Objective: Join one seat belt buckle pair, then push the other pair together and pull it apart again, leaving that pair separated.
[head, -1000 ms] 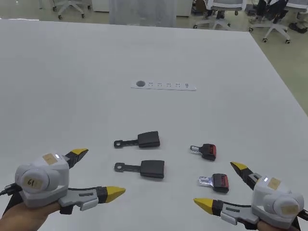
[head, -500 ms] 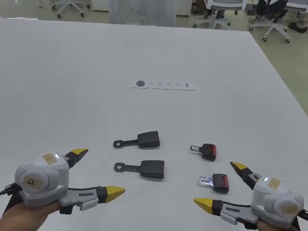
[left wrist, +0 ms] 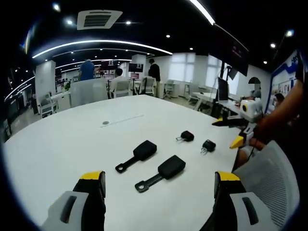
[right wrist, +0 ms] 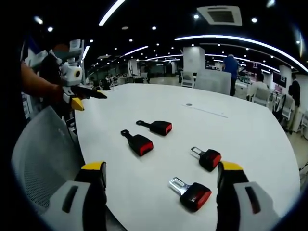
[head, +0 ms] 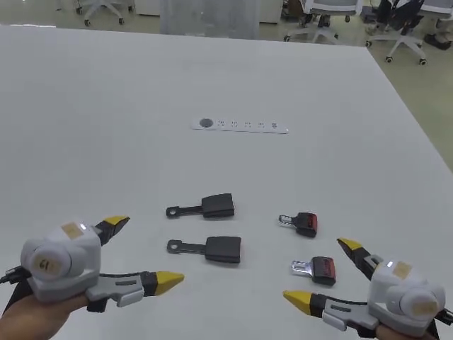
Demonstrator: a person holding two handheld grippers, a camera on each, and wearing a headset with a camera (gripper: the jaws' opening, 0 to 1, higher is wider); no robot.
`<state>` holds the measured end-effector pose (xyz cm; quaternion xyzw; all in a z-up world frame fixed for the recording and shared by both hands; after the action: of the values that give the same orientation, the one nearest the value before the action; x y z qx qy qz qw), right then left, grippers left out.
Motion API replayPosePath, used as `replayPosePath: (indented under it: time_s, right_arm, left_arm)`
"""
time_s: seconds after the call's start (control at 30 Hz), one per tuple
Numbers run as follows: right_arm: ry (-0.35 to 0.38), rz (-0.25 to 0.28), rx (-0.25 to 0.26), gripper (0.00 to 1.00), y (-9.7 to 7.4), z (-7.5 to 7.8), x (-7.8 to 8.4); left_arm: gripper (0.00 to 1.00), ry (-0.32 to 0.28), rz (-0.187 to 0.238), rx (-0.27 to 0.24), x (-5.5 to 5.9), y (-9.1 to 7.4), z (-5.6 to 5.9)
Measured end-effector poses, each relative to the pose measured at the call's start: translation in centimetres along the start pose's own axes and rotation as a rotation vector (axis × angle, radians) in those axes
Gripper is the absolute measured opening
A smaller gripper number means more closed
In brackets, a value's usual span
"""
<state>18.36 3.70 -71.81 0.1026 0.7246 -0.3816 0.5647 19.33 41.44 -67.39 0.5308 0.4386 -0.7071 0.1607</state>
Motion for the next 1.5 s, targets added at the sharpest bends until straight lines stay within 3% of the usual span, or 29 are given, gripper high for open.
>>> replayPosePath:
  time_s: [1.1,1.5]
  right_arm:
    - [-0.001,-0.014,-0.003,0.98,0.1,0.7,-0.1]
    - [0.004,-0.049,-0.024,0.98,0.2,1.7,0.6]
  left_arm:
    - [0.96,0.001,-0.007,0.018,-0.2,0.5,0.0]
    - [0.95,0.044,-0.046,0.056,0.1,1.8,-0.3]
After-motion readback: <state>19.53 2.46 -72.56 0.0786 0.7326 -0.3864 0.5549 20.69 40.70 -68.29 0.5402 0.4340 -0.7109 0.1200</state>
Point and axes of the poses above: the centre of the closed fingertips' face, and the gripper's own axes: y roughly forward along the fingers, z roughly to its right, x roughly out of its underside, the point moved 10 cm from there along -y, roughly backward along the fingers, and after that the axes turned 6 degrees about -x, right-handed, at the moved point
